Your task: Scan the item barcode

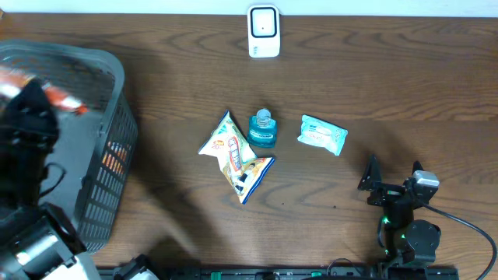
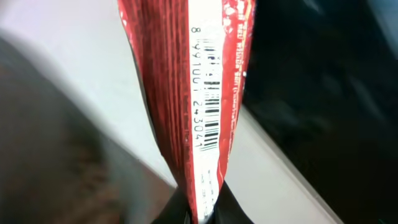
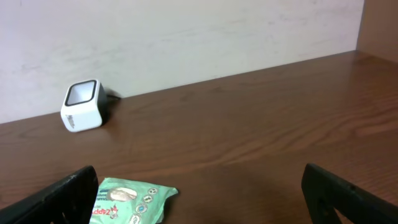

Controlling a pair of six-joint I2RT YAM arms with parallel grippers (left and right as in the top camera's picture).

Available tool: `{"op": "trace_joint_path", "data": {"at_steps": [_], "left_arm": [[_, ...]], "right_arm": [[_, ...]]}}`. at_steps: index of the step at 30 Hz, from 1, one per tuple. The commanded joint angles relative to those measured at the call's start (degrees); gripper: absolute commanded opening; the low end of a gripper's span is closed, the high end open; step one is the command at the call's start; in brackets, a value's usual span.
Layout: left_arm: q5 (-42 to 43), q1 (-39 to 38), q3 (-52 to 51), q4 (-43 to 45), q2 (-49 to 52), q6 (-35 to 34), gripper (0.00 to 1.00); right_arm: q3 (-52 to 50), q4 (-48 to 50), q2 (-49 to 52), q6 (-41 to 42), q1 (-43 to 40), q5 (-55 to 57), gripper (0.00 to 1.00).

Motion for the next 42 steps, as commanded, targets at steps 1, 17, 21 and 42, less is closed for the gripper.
{"op": "trace_joint_path", "data": {"at_steps": [1,17,21,42], "left_arm": [[12.02,-10.23,1.20,3.48,-0.26,-2.27,0.07],[-17.88,-73.70,1.03,-7.48,15.91,21.90,0.07],[-26.27,-81.99,1.03,-7.65,24.11,21.84,0.07],[-36.68,-87.76,1.03,-7.63,53.05,17.51,0.78]], "right_arm": [[-0.13,-0.09,-0.31,-0.39,0.33,0.28,0.99],[-0.13,-0.09,-0.31,-0.39,0.33,0.28,0.99],[-0.13,-0.09,-0.31,-0.39,0.33,0.28,0.99],[-0.13,-0.09,-0.31,-0.39,0.33,0.28,0.99]]}}
